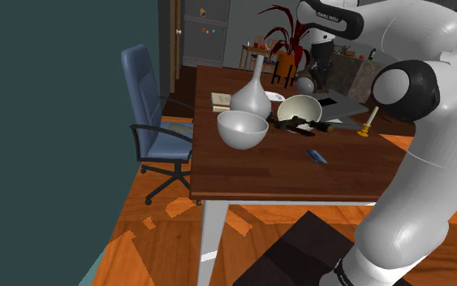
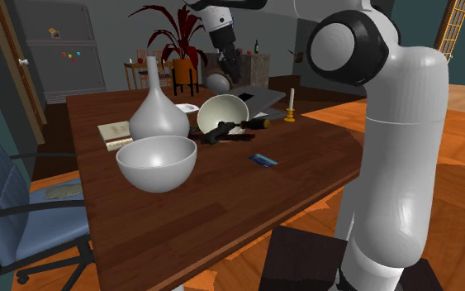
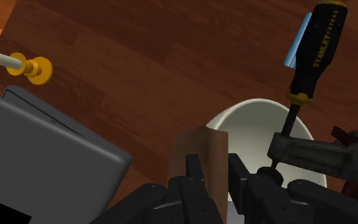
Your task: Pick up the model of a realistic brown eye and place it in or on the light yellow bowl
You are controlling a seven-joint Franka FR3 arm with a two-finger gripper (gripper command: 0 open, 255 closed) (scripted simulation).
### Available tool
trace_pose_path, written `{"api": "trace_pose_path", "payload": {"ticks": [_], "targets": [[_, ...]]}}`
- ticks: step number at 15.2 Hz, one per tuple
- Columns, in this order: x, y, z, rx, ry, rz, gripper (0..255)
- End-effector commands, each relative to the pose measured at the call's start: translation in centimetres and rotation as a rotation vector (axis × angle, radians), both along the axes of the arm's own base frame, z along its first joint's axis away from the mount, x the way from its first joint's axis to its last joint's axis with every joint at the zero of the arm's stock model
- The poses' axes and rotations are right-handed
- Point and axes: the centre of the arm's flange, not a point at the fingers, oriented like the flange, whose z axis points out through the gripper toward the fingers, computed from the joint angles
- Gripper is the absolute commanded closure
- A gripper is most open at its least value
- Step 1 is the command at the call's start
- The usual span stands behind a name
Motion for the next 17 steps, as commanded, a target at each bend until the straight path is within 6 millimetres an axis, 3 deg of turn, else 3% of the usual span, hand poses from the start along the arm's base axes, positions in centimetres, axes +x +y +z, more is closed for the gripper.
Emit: {"api": "trace_pose_path", "payload": {"ticks": [1, 11, 17], "targets": [[0.0, -0.1, -1.2, 0.0, 0.0, 0.0, 255], [0.0, -0.1, -6.5, 0.0, 0.0, 0.0, 255], [0.0, -0.1, -6.5, 0.0, 0.0, 0.0, 255]]}}
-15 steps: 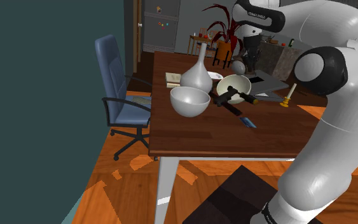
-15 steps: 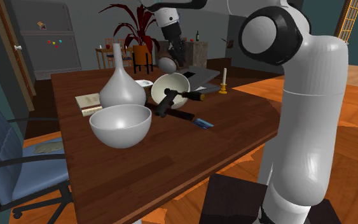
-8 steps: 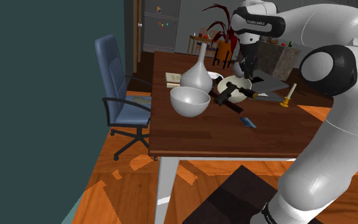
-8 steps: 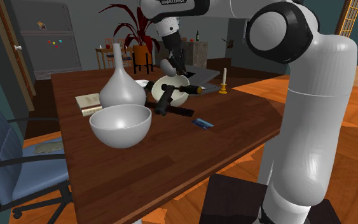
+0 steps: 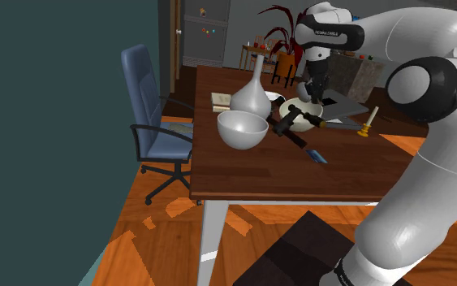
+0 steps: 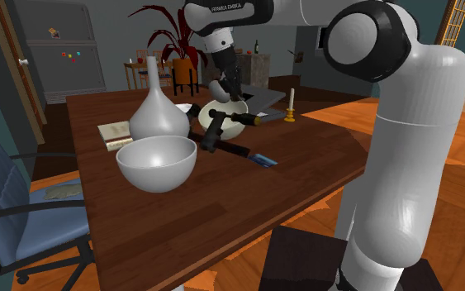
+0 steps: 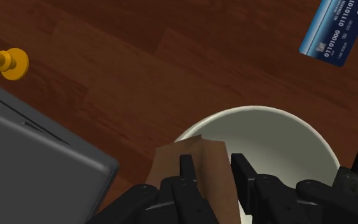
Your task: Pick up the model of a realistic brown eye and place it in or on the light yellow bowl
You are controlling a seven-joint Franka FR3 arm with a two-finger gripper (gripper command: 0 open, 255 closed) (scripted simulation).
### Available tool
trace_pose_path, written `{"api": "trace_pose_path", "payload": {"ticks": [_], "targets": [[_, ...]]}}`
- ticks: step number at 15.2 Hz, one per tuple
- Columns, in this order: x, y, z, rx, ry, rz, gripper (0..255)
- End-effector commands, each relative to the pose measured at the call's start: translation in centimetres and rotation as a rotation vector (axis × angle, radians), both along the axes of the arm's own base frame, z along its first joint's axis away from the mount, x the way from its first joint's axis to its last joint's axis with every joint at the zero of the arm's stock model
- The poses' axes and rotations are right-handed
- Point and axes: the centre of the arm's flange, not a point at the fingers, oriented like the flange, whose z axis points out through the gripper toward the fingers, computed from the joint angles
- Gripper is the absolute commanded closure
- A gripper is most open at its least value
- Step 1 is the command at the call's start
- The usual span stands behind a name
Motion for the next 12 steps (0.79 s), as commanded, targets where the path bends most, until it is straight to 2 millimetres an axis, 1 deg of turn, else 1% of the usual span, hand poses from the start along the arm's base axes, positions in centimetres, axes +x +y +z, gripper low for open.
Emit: {"api": "trace_pose_path", "payload": {"ticks": [1, 2, 3, 7, 8, 12], "targets": [[0.2, 0.3, -0.5, 0.008, 0.005, 0.007, 255], [0.2, 0.3, -0.5, 0.008, 0.005, 0.007, 255], [0.2, 0.4, -0.5, 0.008, 0.005, 0.006, 0], [0.2, 0.6, -0.4, 0.008, 0.005, 0.007, 0], [0.2, 0.3, -0.5, 0.008, 0.005, 0.007, 0], [1.6, 1.3, 4.2, 0.008, 0.005, 0.007, 0]]}}
